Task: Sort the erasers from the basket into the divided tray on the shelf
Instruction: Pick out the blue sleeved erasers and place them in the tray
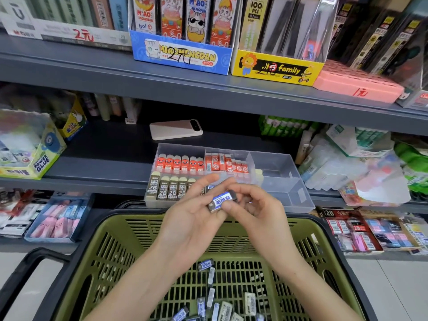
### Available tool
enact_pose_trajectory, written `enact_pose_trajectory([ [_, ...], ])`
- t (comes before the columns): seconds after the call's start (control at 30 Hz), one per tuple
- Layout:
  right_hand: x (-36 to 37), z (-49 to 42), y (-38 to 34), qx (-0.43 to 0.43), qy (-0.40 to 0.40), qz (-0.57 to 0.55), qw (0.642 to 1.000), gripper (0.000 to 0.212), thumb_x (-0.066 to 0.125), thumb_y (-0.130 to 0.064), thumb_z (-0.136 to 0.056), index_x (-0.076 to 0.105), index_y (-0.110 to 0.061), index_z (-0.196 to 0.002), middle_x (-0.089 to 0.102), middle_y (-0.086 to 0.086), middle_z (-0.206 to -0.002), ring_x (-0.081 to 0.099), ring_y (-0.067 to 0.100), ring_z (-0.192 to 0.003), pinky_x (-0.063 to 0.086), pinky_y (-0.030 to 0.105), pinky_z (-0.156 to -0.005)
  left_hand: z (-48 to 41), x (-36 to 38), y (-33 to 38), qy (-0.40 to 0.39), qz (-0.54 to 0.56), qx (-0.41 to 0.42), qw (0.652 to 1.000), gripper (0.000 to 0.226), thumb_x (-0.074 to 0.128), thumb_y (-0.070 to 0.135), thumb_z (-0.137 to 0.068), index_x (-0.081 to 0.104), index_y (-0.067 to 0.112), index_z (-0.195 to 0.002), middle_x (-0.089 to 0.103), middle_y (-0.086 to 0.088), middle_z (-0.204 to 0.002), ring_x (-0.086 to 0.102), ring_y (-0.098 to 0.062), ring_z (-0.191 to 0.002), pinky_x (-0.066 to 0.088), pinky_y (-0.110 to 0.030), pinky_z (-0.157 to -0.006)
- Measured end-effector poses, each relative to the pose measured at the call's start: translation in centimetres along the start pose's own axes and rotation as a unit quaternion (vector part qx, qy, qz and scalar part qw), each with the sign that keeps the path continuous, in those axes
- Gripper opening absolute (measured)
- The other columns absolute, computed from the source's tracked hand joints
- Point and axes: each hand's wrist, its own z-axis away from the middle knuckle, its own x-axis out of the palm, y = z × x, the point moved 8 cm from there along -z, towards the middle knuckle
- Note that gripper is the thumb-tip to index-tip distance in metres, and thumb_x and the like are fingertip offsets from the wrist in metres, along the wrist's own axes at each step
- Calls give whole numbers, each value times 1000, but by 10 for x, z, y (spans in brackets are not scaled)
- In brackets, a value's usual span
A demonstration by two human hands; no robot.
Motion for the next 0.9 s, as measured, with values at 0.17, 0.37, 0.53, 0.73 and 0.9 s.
enact_pose_trajectory([
  [0.17, -10, 0, -1, -15, 16, -20, 1000, 14, 75, -21, -75, 69, -25, -88, 64, 1, -82, 57, 11, -73, 52, 31, -70, -10, -1, -3, 10, -65, 18, 998, 37, 46, -2, -84, 55, 4, -120, 66, -20, -118, 65, -30, -108, 56, -36, -88],
  [0.37, -34, -39, 18, 60, 7, -223, 973, 24, 65, -20, -81, 45, -10, -90, 71, 14, -82, 71, 28, -80, 56, 25, -70, 1, 1, 46, 36, -741, 311, 595, 19, 49, 26, -92, 61, 23, -106, 58, 16, -116, 49, 2, -112, 30, -14, -99],
  [0.53, -31, -68, 33, 30, -32, 171, 984, 16, 76, -27, -77, 64, -16, -81, 63, 11, -64, 53, 12, -50, 45, 25, -49, -16, -6, 27, -47, -909, 291, 294, 31, 55, 33, -89, 68, 17, -112, 64, 1, -120, 52, -22, -124, 17, -54, -115],
  [0.73, -1, -81, 30, -86, -38, 427, 899, 20, 69, -25, -83, 70, -13, -97, 67, 4, -88, 60, 20, -84, 43, 28, -71, -34, -14, 10, -79, -939, 250, 224, 58, 33, 55, -89, 66, 17, -119, 67, 4, -119, 48, -25, -130, 6, -63, -112],
  [0.9, 0, -85, 36, -89, -12, 441, 893, 16, 70, -19, -81, 64, -10, -92, 53, -2, -74, 52, 18, -71, 40, 28, -64, -35, -12, 12, -77, -930, 272, 236, 53, 39, 54, -87, 72, 18, -108, 73, 9, -102, 52, -24, -126, -2, -62, -112],
])
